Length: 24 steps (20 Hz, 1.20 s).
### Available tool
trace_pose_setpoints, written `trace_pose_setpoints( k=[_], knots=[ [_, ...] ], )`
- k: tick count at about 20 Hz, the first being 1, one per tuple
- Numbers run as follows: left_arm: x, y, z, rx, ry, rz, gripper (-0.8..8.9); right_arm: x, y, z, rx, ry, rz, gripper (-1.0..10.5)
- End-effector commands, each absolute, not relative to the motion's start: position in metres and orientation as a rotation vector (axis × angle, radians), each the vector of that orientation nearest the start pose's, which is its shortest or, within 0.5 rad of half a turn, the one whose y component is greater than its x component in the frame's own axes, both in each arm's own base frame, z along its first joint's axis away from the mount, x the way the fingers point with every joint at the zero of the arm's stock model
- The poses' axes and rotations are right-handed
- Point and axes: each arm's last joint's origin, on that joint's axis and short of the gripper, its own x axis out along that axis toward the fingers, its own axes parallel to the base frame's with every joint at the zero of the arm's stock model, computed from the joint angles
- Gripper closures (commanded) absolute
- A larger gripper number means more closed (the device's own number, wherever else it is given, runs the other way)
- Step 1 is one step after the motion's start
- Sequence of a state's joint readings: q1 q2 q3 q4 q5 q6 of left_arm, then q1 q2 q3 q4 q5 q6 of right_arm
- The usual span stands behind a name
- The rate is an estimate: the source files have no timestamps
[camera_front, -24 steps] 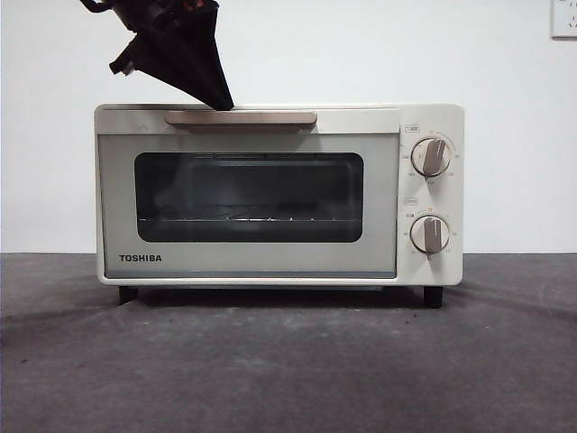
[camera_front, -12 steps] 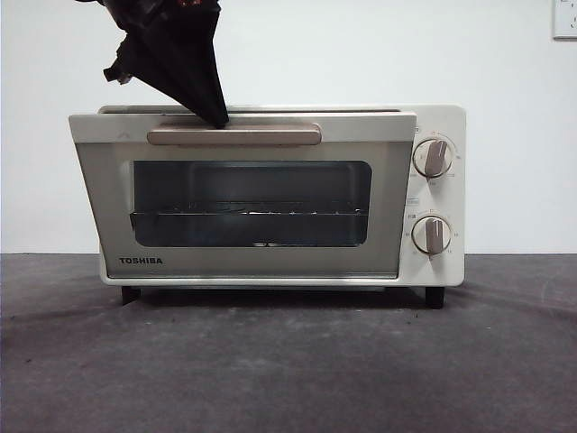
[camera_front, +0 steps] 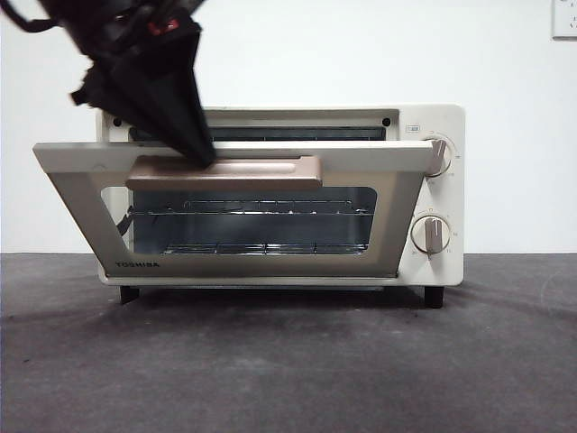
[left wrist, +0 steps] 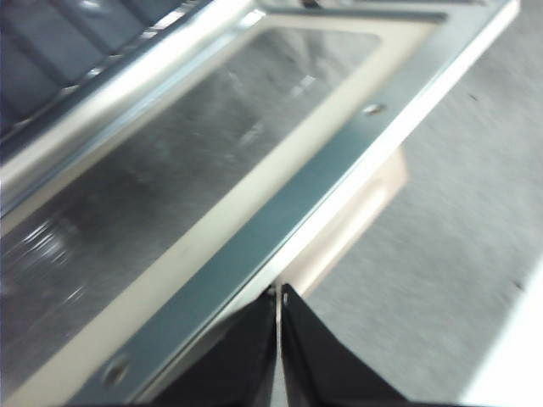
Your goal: The left arm flap open the oven, the right arm pick bread and place it into oven, the left arm flap close the oven
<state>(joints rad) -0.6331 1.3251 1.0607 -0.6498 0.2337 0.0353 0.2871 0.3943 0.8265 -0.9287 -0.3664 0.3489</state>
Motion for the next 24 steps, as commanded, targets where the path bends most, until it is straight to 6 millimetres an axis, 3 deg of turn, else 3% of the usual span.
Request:
trace_pose_setpoints(
  k=[1, 6, 17, 24],
  knots=[
    [0.204, -0.158, 0.266, 0.168, 0.896, -0.740, 7.97, 0.052, 0.026, 0.320, 0.353, 0.593, 0.551, 8.1],
    [0.190, -0.155, 0.250, 0.131, 0.863, -0.694, 7.97, 0.052, 0.026, 0.320, 0.354, 0.594, 0.552, 8.2],
    [0.166, -0.176, 0.229, 0.146, 0.840, -0.668, 7.97, 0.052, 0.026, 0.320, 0.355, 0.595, 0.551, 8.1],
    [0.154, -0.179, 0.207, 0.112, 0.854, -0.654, 7.97, 0.052, 0.026, 0.320, 0.355, 0.594, 0.551, 8.1]
  ],
)
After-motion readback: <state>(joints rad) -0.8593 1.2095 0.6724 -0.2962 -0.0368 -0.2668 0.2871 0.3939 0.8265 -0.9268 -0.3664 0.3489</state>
